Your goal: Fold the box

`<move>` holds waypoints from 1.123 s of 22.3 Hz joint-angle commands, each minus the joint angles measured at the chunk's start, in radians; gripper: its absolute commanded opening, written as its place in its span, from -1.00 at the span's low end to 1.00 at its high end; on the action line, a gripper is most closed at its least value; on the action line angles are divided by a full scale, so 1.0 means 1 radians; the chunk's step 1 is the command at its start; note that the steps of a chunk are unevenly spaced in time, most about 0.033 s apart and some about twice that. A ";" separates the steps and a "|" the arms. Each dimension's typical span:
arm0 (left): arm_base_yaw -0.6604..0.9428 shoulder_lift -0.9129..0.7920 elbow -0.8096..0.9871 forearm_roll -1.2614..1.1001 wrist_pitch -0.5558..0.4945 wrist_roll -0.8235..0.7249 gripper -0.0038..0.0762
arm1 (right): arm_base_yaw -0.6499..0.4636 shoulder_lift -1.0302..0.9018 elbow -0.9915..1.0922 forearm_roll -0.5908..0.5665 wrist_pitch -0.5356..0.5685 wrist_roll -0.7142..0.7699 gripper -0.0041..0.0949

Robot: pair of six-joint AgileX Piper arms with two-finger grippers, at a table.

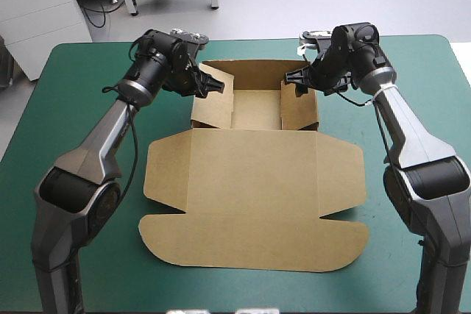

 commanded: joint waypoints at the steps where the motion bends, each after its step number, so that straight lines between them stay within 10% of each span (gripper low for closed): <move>1: -0.007 -0.154 -0.028 0.012 0.051 0.005 0.15 | -0.003 -0.118 -0.024 0.001 0.005 -0.006 0.40; 7: -0.007 -0.322 0.005 -0.006 0.051 0.051 0.15 | -0.003 -0.203 -0.024 0.001 0.007 -0.004 0.40; 25: -0.007 -1.335 1.048 -0.108 -0.144 0.150 0.14 | -0.003 -0.141 0.009 -0.017 0.007 0.081 0.38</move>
